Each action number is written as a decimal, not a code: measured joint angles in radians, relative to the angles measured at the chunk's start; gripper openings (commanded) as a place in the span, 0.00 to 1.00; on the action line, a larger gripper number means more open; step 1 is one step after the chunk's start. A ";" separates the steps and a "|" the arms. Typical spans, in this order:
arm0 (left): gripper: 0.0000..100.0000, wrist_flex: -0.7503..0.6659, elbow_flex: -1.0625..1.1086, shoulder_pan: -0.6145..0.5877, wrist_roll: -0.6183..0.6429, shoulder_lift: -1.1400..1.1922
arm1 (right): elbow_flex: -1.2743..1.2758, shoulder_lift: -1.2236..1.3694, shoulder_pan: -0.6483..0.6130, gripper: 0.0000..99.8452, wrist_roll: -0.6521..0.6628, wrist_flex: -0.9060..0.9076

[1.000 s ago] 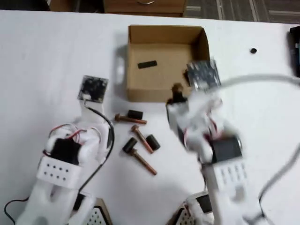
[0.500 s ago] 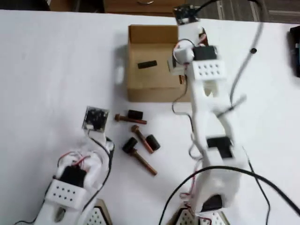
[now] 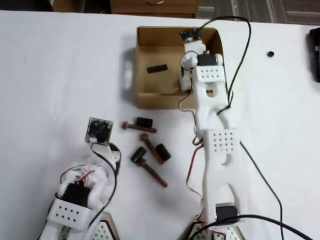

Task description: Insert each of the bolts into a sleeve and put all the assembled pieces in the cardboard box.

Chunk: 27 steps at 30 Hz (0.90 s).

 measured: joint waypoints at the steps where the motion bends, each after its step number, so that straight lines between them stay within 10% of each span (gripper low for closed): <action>1: 0.02 0.000 0.000 0.000 0.000 0.000 | -0.017 0.011 0.000 0.12 0.002 0.002; 27: 0.02 0.000 0.002 0.000 0.000 0.000 | -0.296 0.028 -0.002 0.43 0.009 0.295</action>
